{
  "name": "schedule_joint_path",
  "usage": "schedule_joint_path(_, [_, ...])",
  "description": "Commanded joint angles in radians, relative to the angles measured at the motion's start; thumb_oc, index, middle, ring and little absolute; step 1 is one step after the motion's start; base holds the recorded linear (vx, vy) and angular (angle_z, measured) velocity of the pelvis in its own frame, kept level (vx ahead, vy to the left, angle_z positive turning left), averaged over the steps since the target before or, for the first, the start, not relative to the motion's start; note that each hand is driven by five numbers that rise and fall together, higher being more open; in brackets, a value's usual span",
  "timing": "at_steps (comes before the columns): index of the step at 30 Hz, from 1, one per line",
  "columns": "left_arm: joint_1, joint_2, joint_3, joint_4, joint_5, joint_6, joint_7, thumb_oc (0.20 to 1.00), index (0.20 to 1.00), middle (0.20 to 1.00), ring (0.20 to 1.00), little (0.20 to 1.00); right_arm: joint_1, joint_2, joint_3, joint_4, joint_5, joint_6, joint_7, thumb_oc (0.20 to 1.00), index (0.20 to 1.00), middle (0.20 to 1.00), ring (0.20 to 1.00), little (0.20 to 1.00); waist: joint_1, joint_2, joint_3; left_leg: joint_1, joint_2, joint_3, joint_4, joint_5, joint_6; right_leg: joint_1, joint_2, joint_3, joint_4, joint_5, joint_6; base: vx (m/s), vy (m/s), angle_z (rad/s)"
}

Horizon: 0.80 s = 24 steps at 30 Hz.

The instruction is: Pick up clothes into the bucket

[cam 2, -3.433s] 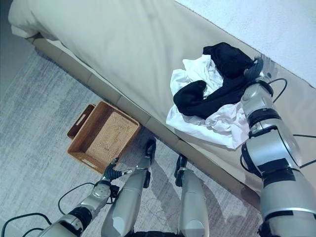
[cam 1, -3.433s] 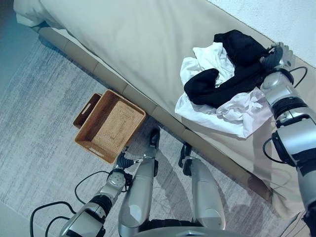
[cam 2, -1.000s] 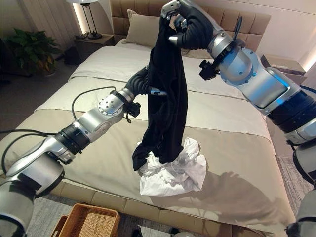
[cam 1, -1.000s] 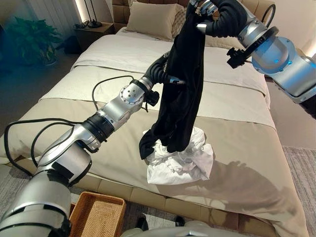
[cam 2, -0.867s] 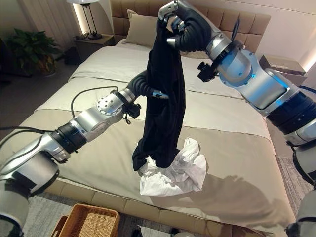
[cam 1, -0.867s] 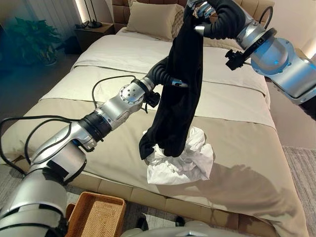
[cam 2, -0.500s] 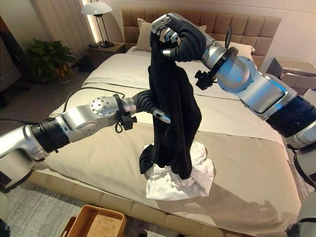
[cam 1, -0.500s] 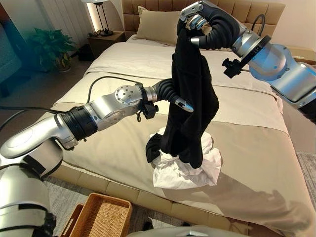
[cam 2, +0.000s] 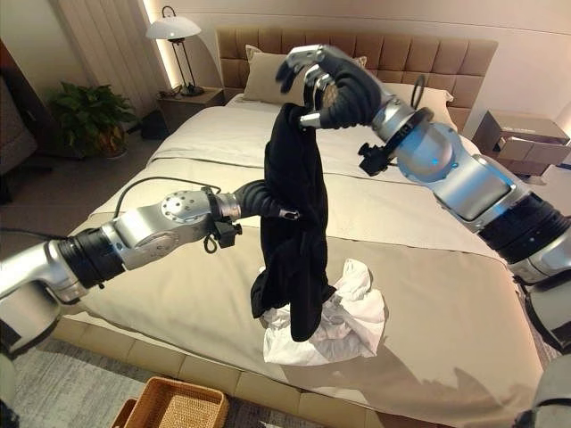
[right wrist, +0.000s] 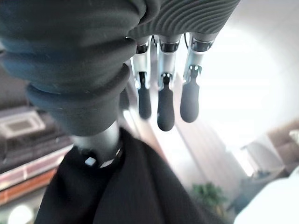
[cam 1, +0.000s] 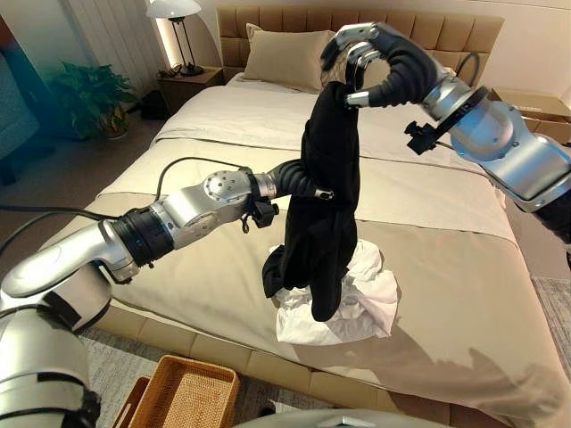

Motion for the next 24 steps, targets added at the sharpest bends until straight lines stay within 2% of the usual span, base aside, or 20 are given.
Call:
schedule_joint_path(1, [0.009, 0.046, 0.213, 0.08, 0.021, -0.129, 0.103, 0.2, 0.2, 0.2, 0.2, 0.2, 0.079, -0.073, -0.181, 0.017, -0.023, -0.028, -0.083, 1.0, 1.0, 1.0, 1.0, 1.0, 0.033, -0.029, -0.037, -0.011, -0.023, -0.018, 0.092, -0.095, 0.022, -0.061, -0.056, -0.022, 0.066, 0.043, 0.068, 0.0, 0.0, 0.0])
schedule_joint_path(5, [0.07, 0.101, 0.341, 0.057, 0.051, -0.164, 0.167, 0.2, 0.2, 0.2, 0.2, 0.2, 0.244, -0.075, -0.362, 0.018, 0.0, -0.029, -0.113, 1.0, 1.0, 1.0, 1.0, 1.0, 0.042, -0.029, -0.035, -0.011, -0.023, -0.025, 0.093, -0.097, 0.023, -0.057, -0.056, -0.027, 0.067, 0.037, 0.067, 0.0, 0.0, 0.0])
schedule_joint_path(7, [0.132, 0.129, 0.481, 0.059, 0.108, -0.194, 0.231, 0.2, 0.2, 0.2, 0.2, 0.2, 0.377, -0.037, -0.516, 0.045, 0.043, -0.03, -0.14, 1.0, 1.0, 1.0, 1.0, 1.0, 0.045, -0.026, -0.035, -0.009, -0.021, -0.03, 0.094, -0.1, 0.025, -0.053, -0.054, -0.031, 0.069, 0.03, 0.064, 0.0, 0.0, 0.0])
schedule_joint_path(10, [0.148, 0.145, 0.525, 0.055, 0.161, -0.204, 0.26, 0.2, 0.2, 0.2, 0.2, 0.2, 0.432, -0.016, -0.581, 0.066, 0.061, -0.03, -0.152, 1.0, 1.0, 1.0, 1.0, 1.0, 0.047, -0.025, -0.036, -0.007, -0.021, -0.031, 0.093, -0.102, 0.025, -0.051, -0.054, -0.032, 0.068, 0.027, 0.063, 0.0, 0.0, 0.0])
schedule_joint_path(11, [0.181, 0.17, 0.644, 0.031, 0.299, -0.232, 0.34, 0.2, 0.2, 0.2, 0.2, 0.2, 0.543, 0.058, -0.704, 0.108, 0.099, -0.032, -0.175, 1.0, 1.0, 1.0, 1.0, 1.0, 0.05, -0.019, -0.037, -0.004, -0.018, -0.033, 0.093, -0.105, 0.026, -0.047, -0.052, -0.035, 0.068, 0.019, 0.059, 0.0, 0.0, 0.0])
schedule_joint_path(12, [0.185, 0.17, 0.644, 0.027, 0.303, -0.231, 0.343, 0.2, 0.2, 0.2, 0.2, 0.2, 0.549, 0.059, -0.708, 0.105, 0.099, -0.032, -0.175, 1.0, 1.0, 1.0, 1.0, 1.0, 0.051, -0.02, -0.037, -0.003, -0.018, -0.033, 0.093, -0.105, 0.026, -0.046, -0.052, -0.036, 0.068, 0.018, 0.059, 0.02, -0.014, 0.06])
schedule_joint_path(13, [0.191, 0.183, 0.724, -0.003, 0.398, -0.261, 0.409, 0.2, 0.2, 0.2, 0.2, 0.2, 0.615, 0.136, -0.786, 0.138, 0.124, -0.047, -0.198, 1.0, 1.0, 1.0, 1.0, 1.0, 0.052, -0.013, -0.037, -0.001, -0.018, -0.036, 0.092, -0.107, 0.026, -0.044, -0.05, -0.038, 0.07, 0.013, 0.056, 0.01, -0.006, 0.07])
schedule_joint_path(14, [0.195, 0.183, 0.725, -0.007, 0.401, -0.26, 0.412, 0.2, 0.2, 0.2, 0.2, 0.2, 0.621, 0.138, -0.789, 0.134, 0.123, -0.047, -0.198, 1.0, 1.0, 1.0, 1.0, 1.0, 0.052, -0.014, -0.037, 0.0, -0.018, -0.036, 0.092, -0.108, 0.026, -0.043, -0.05, -0.039, 0.07, 0.012, 0.056, 0.02, -0.006, 0.08])
schedule_joint_path(15, [0.195, 0.182, 0.757, -0.019, 0.431, -0.272, 0.433, 0.2, 0.2, 0.2, 0.2, 0.2, 0.647, 0.177, -0.812, 0.146, 0.137, -0.053, -0.207, 1.0, 1.0, 1.0, 1.0, 1.0, 0.052, -0.01, -0.038, 0.001, -0.018, -0.037, 0.091, -0.109, 0.026, -0.042, -0.05, -0.04, 0.069, 0.011, 0.056, 0.02, -0.005, 0.04])
schedule_joint_path(20, [0.188, 0.221, 0.882, -0.069, 0.769, -0.25, 0.599, 0.2, 0.2, 0.2, 0.2, 0.2, 0.857, 0.439, -0.908, 0.191, 0.241, -0.087, -0.205, 1.0, 1.0, 1.0, 1.0, 1.0, 0.053, 0.005, -0.039, 0.009, -0.017, -0.042, 0.085, -0.111, 0.025, -0.027, -0.051, -0.05, 0.06, 0.003, 0.051, 0.02, -0.015, 0.07])
schedule_joint_path(24, [0.207, 0.272, 0.958, -0.111, 0.898, -0.257, 0.649, 0.2, 0.2, 0.2, 0.2, 0.2, 0.975, 0.526, -0.925, 0.334, 0.21, -0.061, -0.199, 1.0, 1.0, 1.0, 1.0, 1.0, 0.061, 0.006, -0.04, 0.009, -0.015, -0.052, 0.082, -0.108, 0.022, -0.019, -0.05, -0.063, 0.057, -0.002, 0.047, 0.01, -0.028, 0.11])
